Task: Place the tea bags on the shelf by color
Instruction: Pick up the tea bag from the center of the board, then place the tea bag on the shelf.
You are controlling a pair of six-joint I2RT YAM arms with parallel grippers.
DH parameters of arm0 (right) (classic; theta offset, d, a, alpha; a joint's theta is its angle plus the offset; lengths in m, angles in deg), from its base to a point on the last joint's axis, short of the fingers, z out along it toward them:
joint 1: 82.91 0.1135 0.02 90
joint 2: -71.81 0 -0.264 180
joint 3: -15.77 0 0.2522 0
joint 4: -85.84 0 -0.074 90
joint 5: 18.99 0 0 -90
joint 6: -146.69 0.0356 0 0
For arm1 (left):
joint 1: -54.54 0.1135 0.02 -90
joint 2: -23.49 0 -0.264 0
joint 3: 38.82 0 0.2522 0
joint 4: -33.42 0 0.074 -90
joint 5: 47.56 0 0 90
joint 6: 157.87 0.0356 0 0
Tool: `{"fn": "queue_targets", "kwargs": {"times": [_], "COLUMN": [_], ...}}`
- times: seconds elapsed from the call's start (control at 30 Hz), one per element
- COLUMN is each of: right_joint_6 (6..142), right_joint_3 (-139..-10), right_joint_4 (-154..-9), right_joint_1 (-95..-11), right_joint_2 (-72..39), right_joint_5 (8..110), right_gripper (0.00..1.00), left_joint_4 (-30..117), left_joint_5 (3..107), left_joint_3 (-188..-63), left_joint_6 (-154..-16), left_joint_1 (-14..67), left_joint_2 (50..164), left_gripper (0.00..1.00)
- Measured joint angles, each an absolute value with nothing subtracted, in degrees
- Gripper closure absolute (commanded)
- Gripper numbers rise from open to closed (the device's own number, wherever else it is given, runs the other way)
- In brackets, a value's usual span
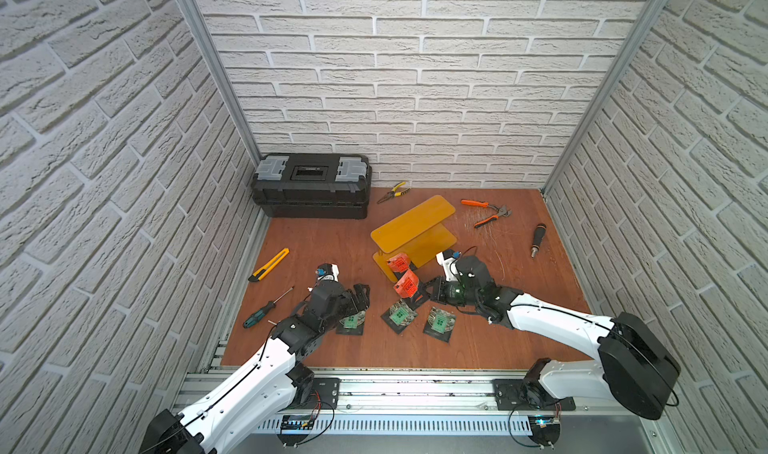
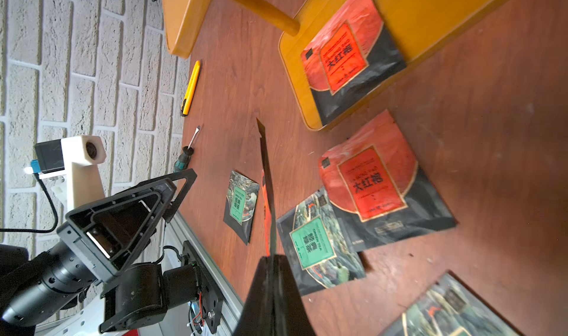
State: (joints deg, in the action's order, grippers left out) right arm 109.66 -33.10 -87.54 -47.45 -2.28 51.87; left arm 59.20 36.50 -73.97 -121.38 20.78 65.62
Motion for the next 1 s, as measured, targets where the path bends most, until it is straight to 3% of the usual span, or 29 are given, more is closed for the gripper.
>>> {"fn": "queue_targets", "kwargs": {"times": [0.47,1.0], "right_joint_6": [102.0,96.6], "right_joint_3": [-31.7,-37.7], "right_joint_4": [-79.8,-80.4], "right_joint_1": [-60.3,-71.7], "right_joint_2": [2.4,-10.1], "right_joint_5": [45.0,36.2], "right_gripper": [0.96,0.97], "left_joint_4": [59.0,59.0], "left_joint_5": [36.5,36.5], "left_joint_3": [-74.1,-74.1], "left_joint_6": [-121.4,-121.4], "left_joint_1": [20.8,20.8], "left_joint_2": [67.4,66.5], "left_gripper": [0.02,0.01]}}
